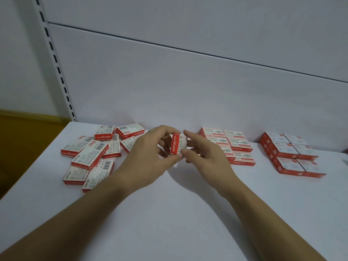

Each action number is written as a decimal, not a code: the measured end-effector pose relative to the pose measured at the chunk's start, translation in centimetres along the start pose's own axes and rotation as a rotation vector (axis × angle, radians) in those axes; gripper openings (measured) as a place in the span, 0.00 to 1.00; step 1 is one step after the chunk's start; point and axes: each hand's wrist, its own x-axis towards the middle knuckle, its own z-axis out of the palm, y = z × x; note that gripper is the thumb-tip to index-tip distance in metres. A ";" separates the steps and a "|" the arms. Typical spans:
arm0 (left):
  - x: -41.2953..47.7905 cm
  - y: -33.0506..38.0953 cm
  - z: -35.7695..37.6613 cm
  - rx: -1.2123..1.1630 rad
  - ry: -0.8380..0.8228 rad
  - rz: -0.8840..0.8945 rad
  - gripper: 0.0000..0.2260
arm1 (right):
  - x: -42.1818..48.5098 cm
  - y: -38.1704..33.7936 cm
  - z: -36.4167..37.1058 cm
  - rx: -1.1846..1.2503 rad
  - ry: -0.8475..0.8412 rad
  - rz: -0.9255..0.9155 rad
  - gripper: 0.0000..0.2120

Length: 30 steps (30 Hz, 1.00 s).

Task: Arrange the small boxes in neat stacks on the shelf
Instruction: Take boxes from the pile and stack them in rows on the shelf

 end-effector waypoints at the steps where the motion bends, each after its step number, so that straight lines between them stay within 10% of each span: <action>1: -0.1 0.0 0.1 0.033 0.006 0.040 0.17 | -0.1 -0.2 0.0 0.064 -0.025 0.018 0.21; 7: -0.6 0.3 0.4 0.149 -0.001 0.152 0.16 | -0.5 -0.9 -0.2 0.341 -0.152 0.066 0.10; 13: -0.2 0.2 -0.3 0.172 -0.065 -0.005 0.17 | -0.1 -0.9 -1.0 0.822 -0.327 0.150 0.20; 23: 0.0 0.6 -0.2 -0.195 -0.016 -0.178 0.24 | 0.1 -0.9 -1.6 0.541 -0.110 0.170 0.12; 30: 0.3 0.7 -0.4 -0.334 -0.072 -0.198 0.16 | -0.2 -1.0 -2.3 0.494 -0.318 0.143 0.32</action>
